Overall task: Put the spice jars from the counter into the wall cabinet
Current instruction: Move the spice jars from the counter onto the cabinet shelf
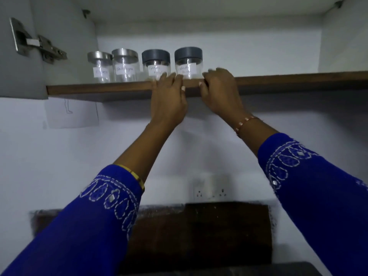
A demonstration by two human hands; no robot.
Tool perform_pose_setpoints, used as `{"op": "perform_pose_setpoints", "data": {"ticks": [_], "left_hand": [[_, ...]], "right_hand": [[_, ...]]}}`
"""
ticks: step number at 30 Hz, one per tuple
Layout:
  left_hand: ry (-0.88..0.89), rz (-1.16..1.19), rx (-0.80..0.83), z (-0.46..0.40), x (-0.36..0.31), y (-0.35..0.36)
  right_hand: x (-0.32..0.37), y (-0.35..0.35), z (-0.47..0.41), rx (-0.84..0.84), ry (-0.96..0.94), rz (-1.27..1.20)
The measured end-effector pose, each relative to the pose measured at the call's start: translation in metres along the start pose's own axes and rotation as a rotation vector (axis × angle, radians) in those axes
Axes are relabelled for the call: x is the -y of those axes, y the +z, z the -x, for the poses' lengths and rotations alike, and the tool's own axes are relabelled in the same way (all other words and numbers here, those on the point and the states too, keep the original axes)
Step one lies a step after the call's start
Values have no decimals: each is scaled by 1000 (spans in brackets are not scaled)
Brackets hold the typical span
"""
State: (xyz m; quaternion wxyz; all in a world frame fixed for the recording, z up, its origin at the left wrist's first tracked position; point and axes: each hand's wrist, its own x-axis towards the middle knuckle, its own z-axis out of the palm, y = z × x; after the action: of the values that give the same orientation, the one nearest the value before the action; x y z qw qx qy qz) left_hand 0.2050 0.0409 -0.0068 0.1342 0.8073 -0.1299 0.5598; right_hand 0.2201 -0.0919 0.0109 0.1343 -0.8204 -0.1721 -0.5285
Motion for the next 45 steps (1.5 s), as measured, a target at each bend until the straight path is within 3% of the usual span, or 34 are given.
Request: {"op": "perform_pose_setpoints", "data": {"ticks": [5,13,24,28,32,36,39,45], "left_hand": [[-181,434,81,72,-32,-17],[-263,586,309,221,-72,-10],[-479,844,739,377,-147,9],[-501,915,893,428,-175,10],[-625,1014,1125,464,-199,11],[-808,1009,1308,490,-215,16],[-1051,1028,1416,505,-215,19],[-1247,1119,1469,513,-205,13]], "right_hand": [[-1,-14,71,101,30,-171],[-23,-49,224,153,381,-463],[-50,-90,423,301,1050,-481],[-57,-109,488,416,1192,-422],[-56,-118,535,600,1218,-329],[-52,-118,570,715,1099,-221],[-48,-117,582,830,956,-147],[-56,-115,575,973,922,-165]]}}
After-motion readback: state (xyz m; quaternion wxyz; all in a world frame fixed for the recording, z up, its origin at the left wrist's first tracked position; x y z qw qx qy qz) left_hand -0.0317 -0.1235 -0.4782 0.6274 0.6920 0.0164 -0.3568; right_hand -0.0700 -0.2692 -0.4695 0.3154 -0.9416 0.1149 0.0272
